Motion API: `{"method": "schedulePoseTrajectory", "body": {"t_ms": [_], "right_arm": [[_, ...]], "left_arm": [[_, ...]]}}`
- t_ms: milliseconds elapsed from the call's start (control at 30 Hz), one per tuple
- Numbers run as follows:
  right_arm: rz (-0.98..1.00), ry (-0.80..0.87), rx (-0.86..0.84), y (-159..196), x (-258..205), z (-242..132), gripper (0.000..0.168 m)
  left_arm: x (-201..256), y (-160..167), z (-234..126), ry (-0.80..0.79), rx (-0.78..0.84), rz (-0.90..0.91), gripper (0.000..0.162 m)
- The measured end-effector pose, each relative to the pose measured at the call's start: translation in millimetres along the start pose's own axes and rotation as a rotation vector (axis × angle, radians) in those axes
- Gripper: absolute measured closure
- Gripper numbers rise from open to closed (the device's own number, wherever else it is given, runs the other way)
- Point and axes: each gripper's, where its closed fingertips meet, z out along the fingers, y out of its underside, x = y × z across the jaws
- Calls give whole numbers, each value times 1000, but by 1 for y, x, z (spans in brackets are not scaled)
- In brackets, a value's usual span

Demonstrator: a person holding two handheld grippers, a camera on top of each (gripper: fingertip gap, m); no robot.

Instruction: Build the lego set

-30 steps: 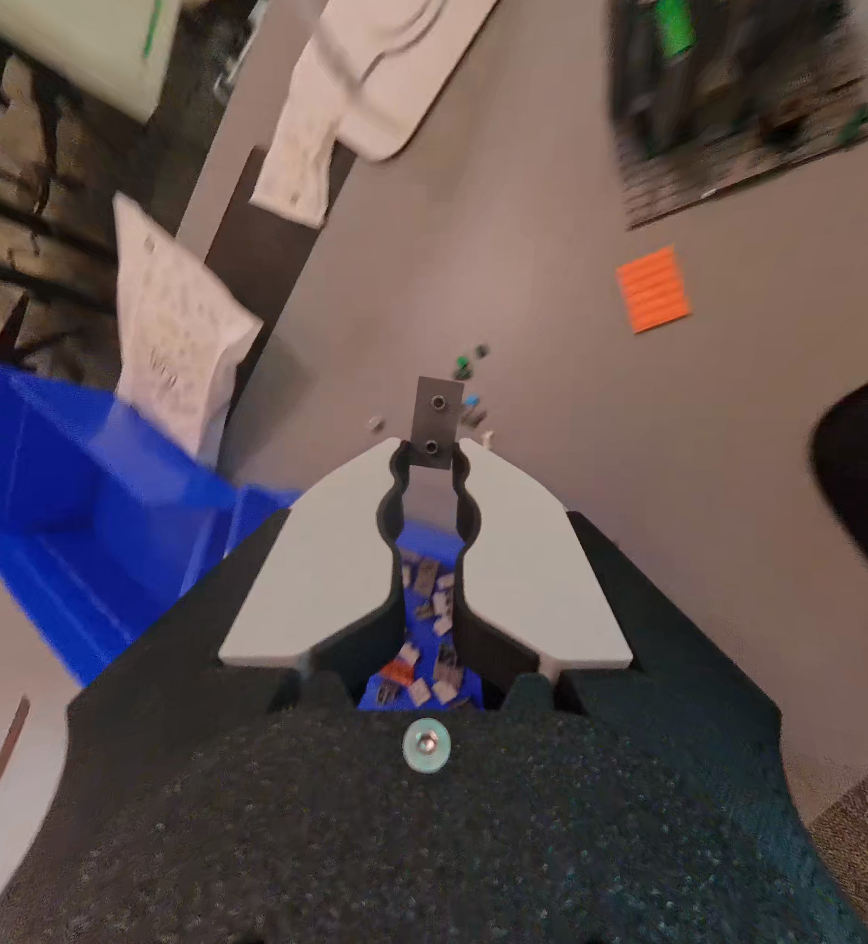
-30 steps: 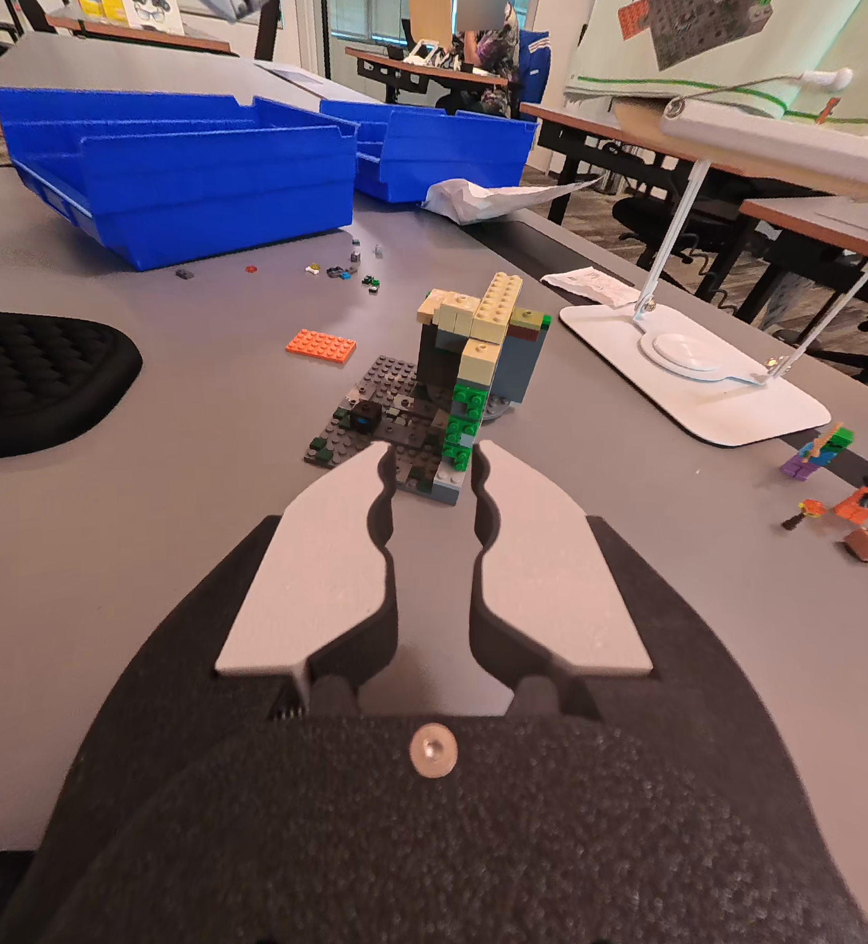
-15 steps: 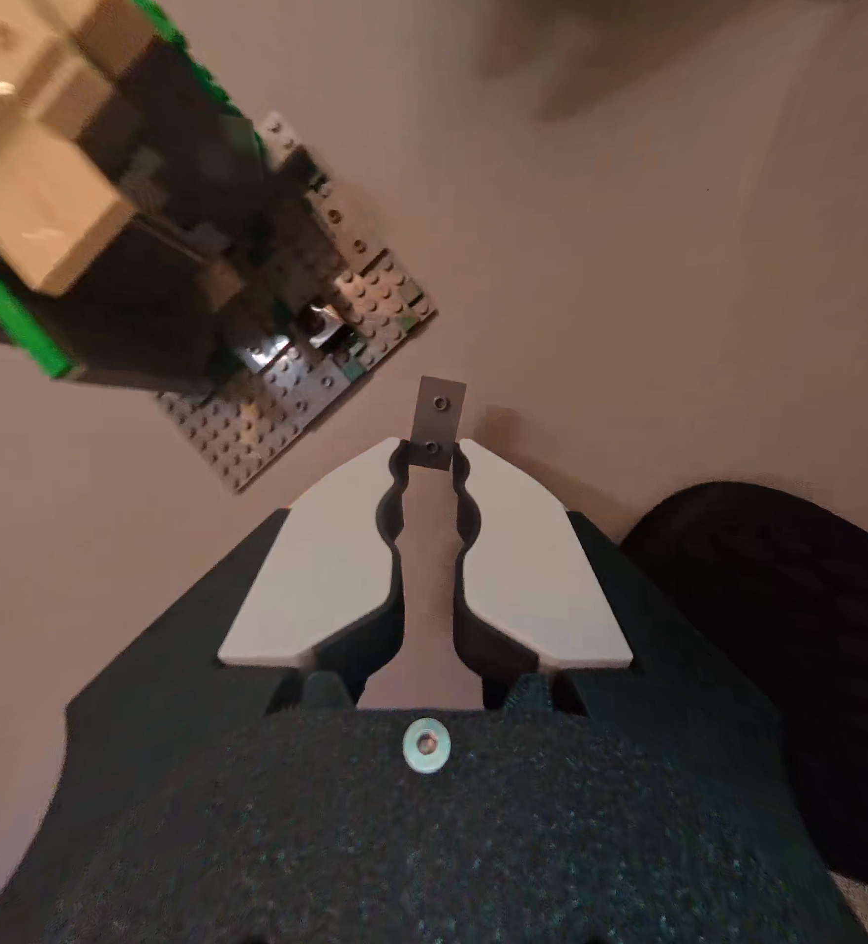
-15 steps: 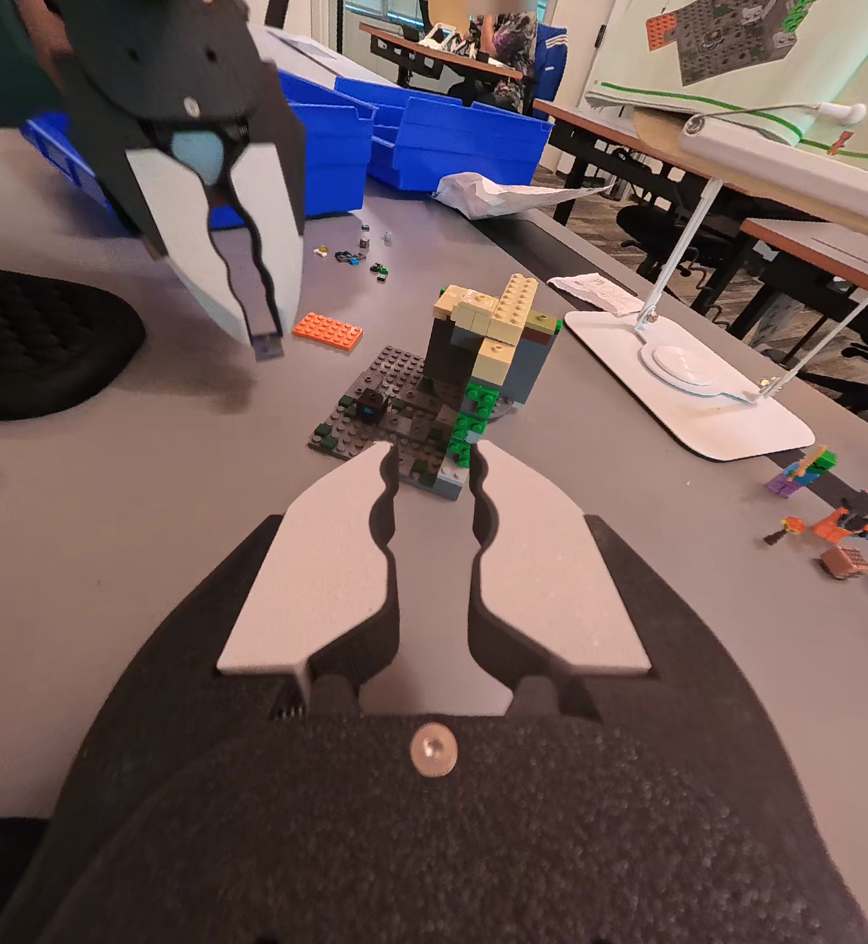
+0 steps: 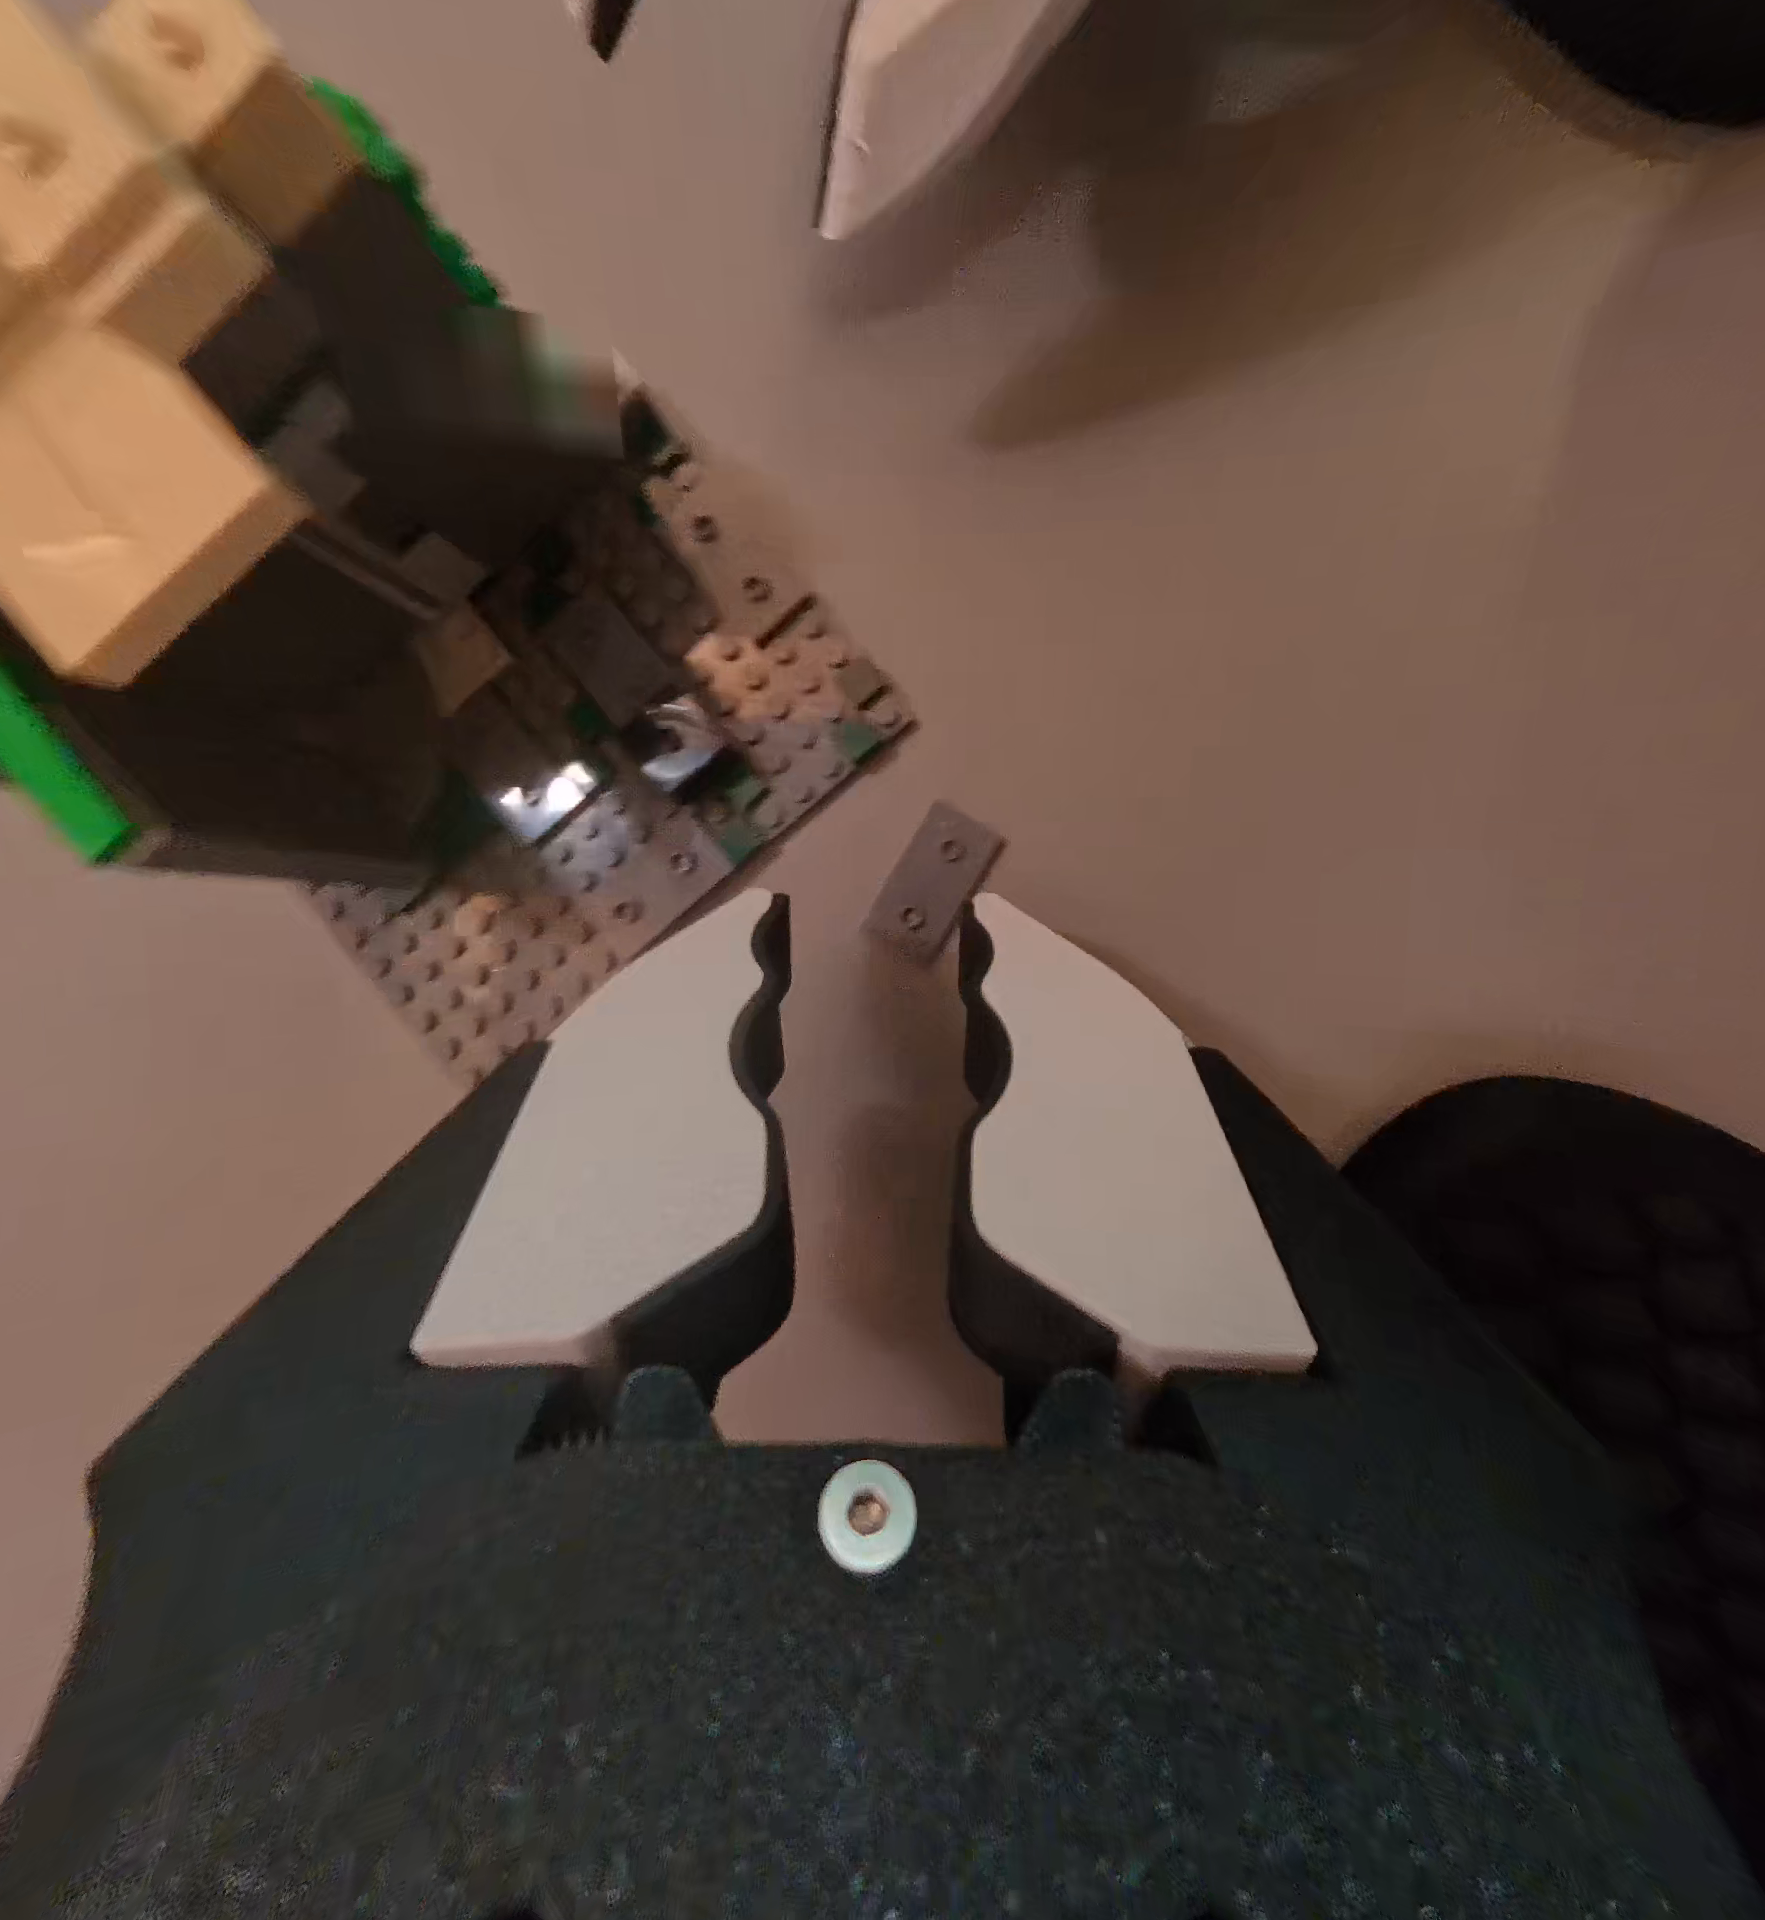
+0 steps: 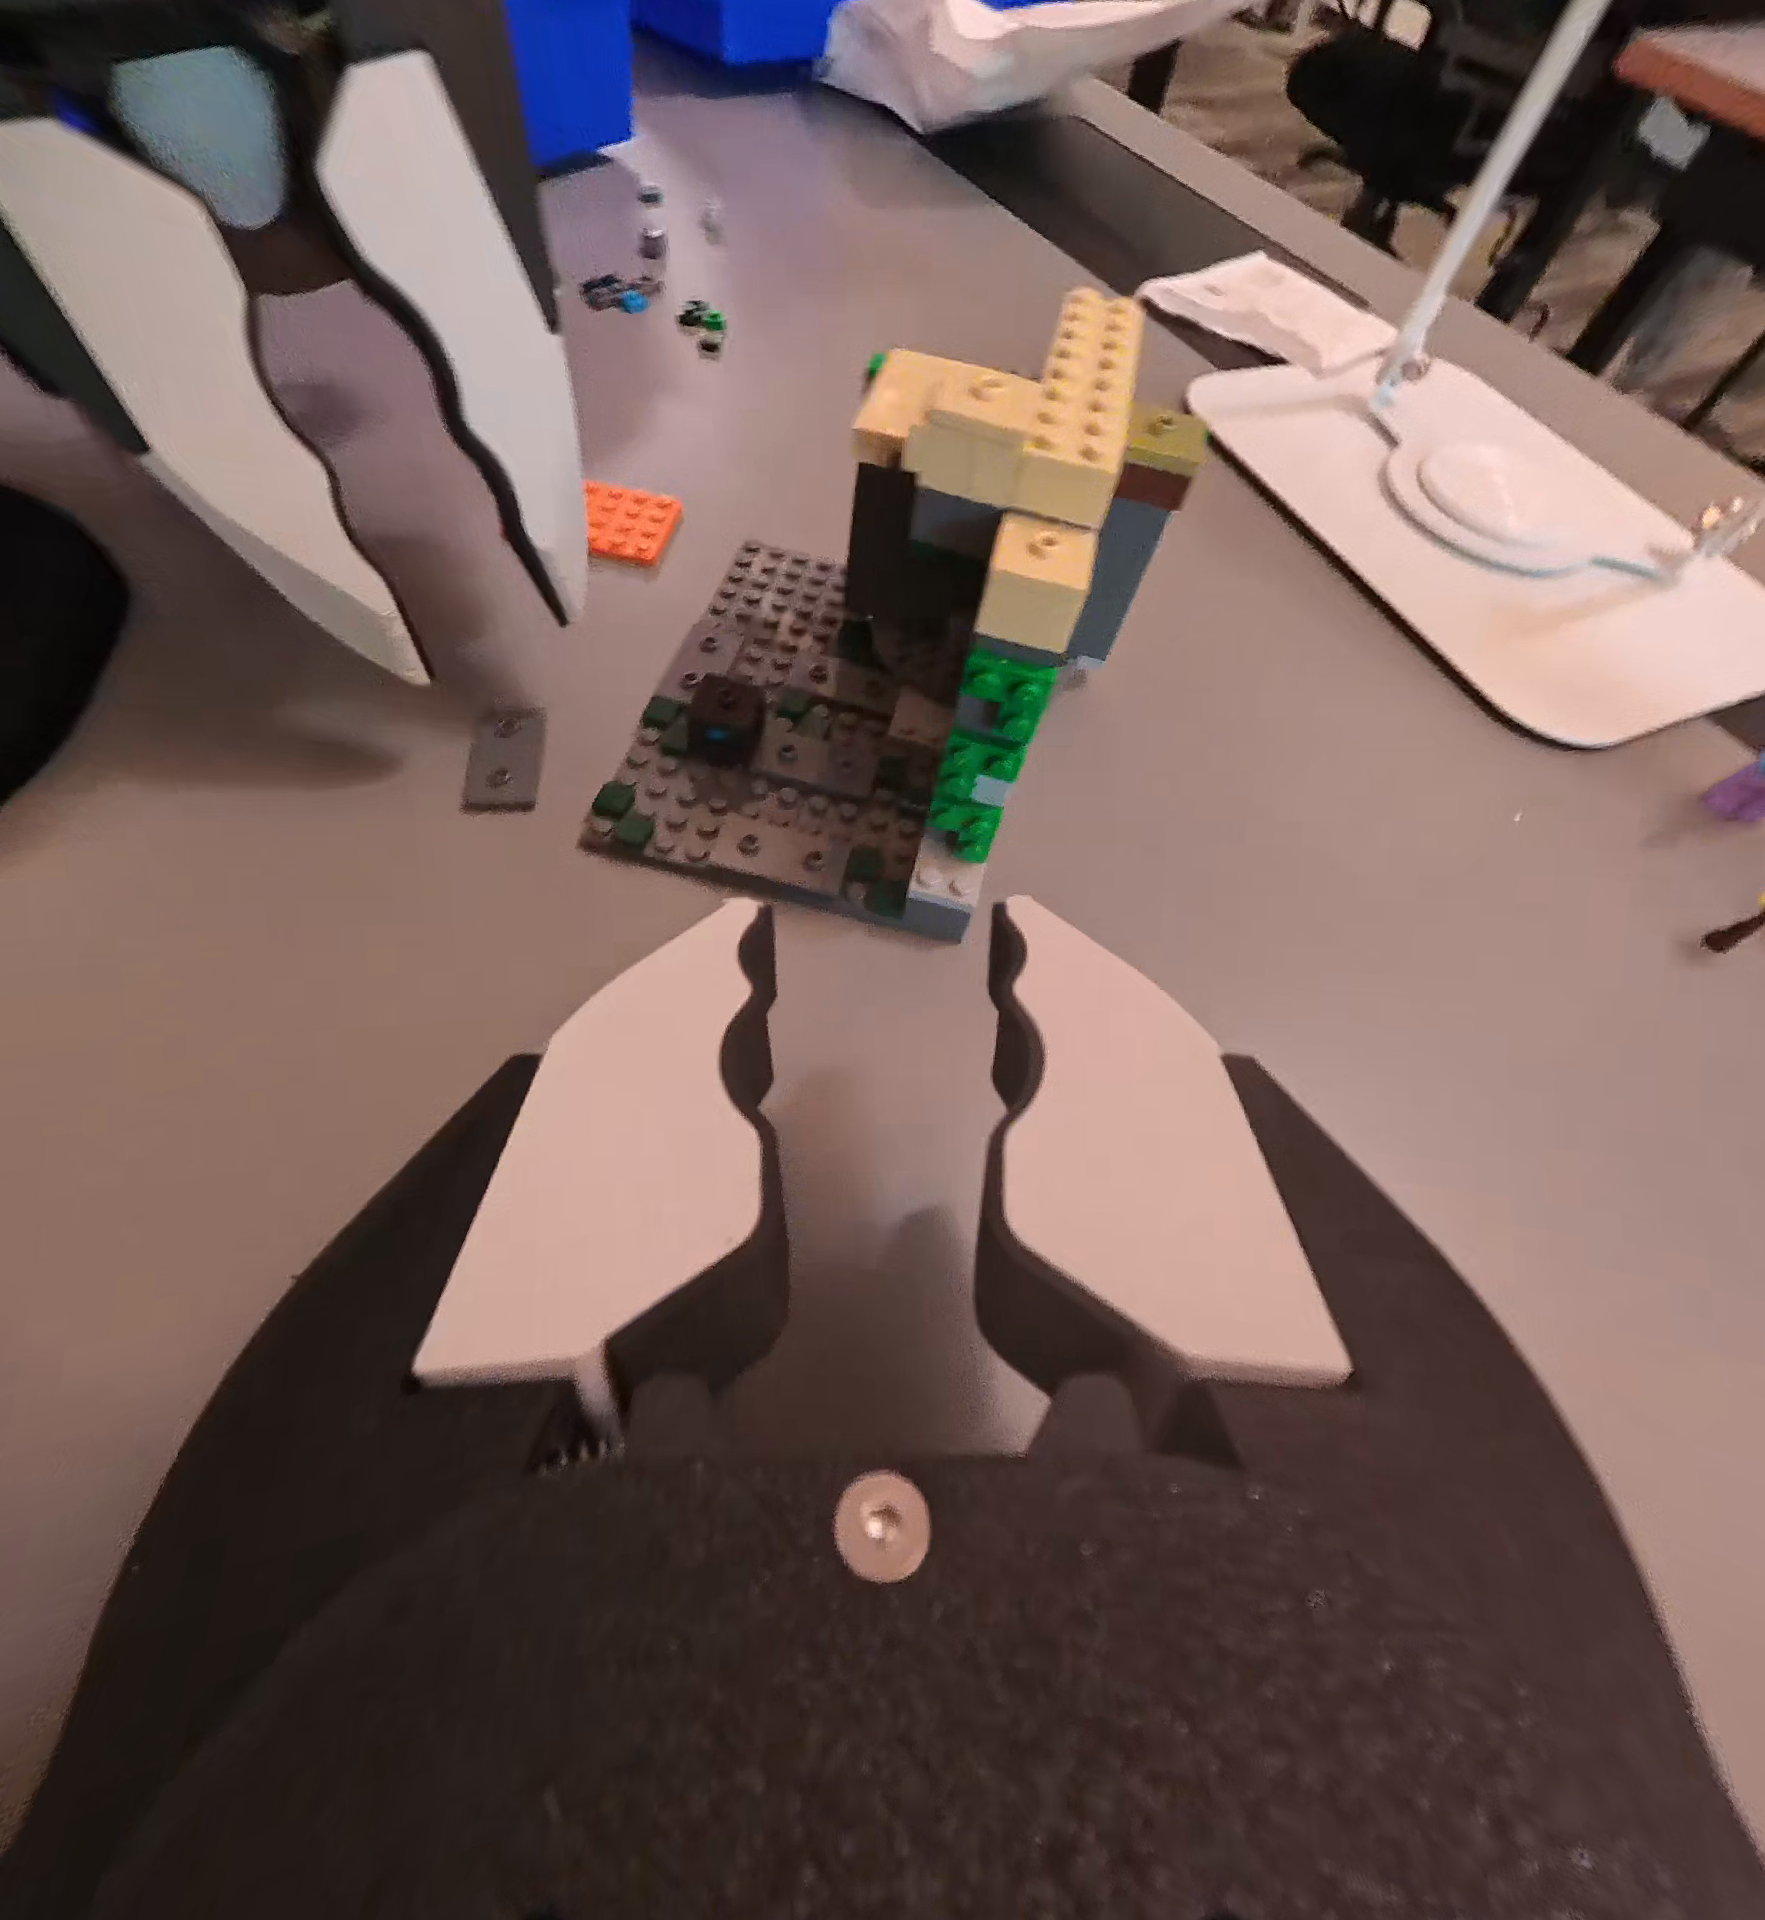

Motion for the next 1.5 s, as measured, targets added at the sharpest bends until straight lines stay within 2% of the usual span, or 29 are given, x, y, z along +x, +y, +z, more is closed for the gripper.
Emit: {"method": "schedulePoseTrajectory", "body": {"t_ms": [133,300,367,433,467,567,667,1000,1167,1200,1267,1333,1500], "right_arm": [[106,18,-10,-12,11,16,119],[102,42,-48,-22,19,43,117],[87,27,-68,-22,21,52,123],[30,-2,-70,-23,23,54,146],[-8,-21,-77,-23,25,55,148],[-104,-94,-96,-21,38,55,148],[-90,-159,-106,-19,57,57,150],[-47,-125,-98,-22,107,73,150],[-28,-130,-75,-23,109,74,150],[-14,-135,-72,-24,108,72,148],[36,-139,-70,-25,106,65,129],[66,-114,-51,-28,107,52,120],[65,-12,1,-26,101,11,117]], "left_arm": [[-25,7,-14,-125,70,-102,134],[-45,23,-34,-266,162,-230,138],[-47,32,-39,-297,179,-277,139],[-47,44,-40,-325,166,-308,139],[-46,50,-40,-337,157,-315,139],[-40,61,-38,-329,155,-337,140],[-38,67,-34,-325,146,-355,140],[-58,73,-22,-373,117,-421,135],[-59,74,-17,-338,121,-471,132],[-60,74,-16,-334,123,-476,132],[-60,74,-17,-335,118,-480,130],[-58,75,-17,-325,111,-480,128],[-54,75,-15,-277,133,-518,126]]}}
